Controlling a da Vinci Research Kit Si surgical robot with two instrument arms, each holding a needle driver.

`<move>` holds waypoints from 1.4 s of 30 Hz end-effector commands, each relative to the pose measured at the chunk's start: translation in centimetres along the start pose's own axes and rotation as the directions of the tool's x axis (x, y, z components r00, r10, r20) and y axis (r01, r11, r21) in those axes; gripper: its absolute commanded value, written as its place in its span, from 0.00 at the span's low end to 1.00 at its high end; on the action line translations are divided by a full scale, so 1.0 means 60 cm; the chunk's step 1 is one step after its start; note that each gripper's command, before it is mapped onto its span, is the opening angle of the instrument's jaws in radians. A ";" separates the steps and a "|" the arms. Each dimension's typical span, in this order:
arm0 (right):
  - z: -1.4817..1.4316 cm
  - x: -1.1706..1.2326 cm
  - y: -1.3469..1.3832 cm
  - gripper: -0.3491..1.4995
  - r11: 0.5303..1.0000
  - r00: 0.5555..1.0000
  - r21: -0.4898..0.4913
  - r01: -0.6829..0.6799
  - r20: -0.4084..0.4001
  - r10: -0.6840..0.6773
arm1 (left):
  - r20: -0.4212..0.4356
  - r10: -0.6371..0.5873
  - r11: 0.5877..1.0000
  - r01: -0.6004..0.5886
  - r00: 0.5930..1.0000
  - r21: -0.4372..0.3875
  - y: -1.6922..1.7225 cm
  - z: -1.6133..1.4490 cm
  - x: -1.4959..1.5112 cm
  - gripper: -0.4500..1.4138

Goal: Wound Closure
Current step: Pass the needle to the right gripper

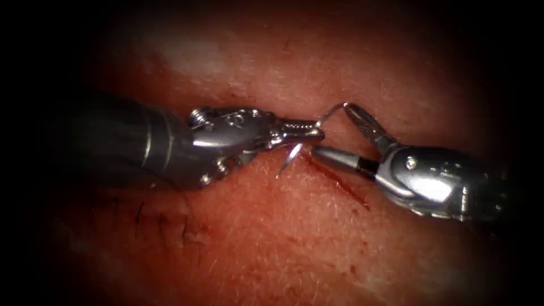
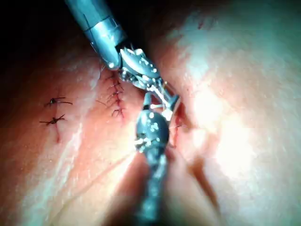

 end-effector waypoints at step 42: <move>-0.0012 -0.0019 0.0014 0.00 0.999 0.996 -0.041 0.004 -0.089 -0.008 | 0.008 -0.044 0.998 0.044 0.999 -0.053 0.0043 0.0029 -0.0007 0.72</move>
